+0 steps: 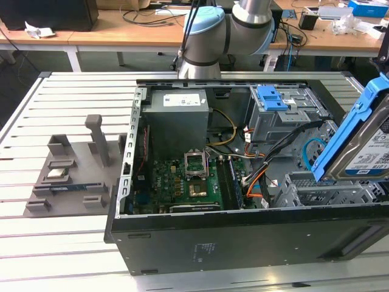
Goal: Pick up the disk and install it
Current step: 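Pick up the disk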
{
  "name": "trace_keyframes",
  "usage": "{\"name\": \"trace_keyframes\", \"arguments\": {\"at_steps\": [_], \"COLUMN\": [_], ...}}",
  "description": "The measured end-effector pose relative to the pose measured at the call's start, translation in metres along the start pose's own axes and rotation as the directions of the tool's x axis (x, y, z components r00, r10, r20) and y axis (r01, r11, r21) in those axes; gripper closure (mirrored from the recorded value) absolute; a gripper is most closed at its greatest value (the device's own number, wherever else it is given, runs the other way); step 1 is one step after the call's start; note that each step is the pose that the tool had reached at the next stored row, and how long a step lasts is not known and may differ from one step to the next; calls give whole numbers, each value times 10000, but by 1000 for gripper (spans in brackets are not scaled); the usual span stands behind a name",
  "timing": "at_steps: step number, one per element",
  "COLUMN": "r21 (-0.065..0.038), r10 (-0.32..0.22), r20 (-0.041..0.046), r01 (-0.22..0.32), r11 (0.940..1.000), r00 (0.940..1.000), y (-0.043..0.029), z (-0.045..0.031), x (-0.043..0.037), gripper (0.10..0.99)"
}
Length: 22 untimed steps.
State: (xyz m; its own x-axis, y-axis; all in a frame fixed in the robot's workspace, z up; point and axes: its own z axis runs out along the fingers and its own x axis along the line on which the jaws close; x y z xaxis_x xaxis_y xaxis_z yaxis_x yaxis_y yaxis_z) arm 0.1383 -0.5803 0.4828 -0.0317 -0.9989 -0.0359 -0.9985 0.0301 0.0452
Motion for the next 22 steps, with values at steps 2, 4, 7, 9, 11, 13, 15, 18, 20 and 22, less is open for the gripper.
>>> {"name": "trace_keyframes", "arguments": {"at_steps": [2, 4, 7, 9, 11, 13, 15, 18, 20, 22], "r21": [0, 1, 1, 0, 0, 1, 1, 1, 1, 1], "r10": [-1, 0, 0, 0, -2, 0, 1, -2, 1, -2], "r20": [-11, -16, -14, -15, -15, -16, -13, -16, -16, -17], "r01": [1, 0, 0, 0, 2, 0, -1, 2, -1, 2], "r11": [10000, 10000, 10000, 10000, 10000, 10000, 10000, 10000, 10000, 10000], "r00": [10000, 10000, 10000, 10000, 10000, 10000, 10000, 10000, 10000, 10000], "y": [-5, -6, -5, -4, -4, 1, 10, 18, 30, 31], "z": [50, 74, 104, 123, 146, 178, 207, 239, 252, 255], "x": [-9, -27, -92, -151, -179, -204, -220, -256, -272, -272], "gripper": [722, 722, 722, 722, 722, 722, 722, 722, 722, 722]}}
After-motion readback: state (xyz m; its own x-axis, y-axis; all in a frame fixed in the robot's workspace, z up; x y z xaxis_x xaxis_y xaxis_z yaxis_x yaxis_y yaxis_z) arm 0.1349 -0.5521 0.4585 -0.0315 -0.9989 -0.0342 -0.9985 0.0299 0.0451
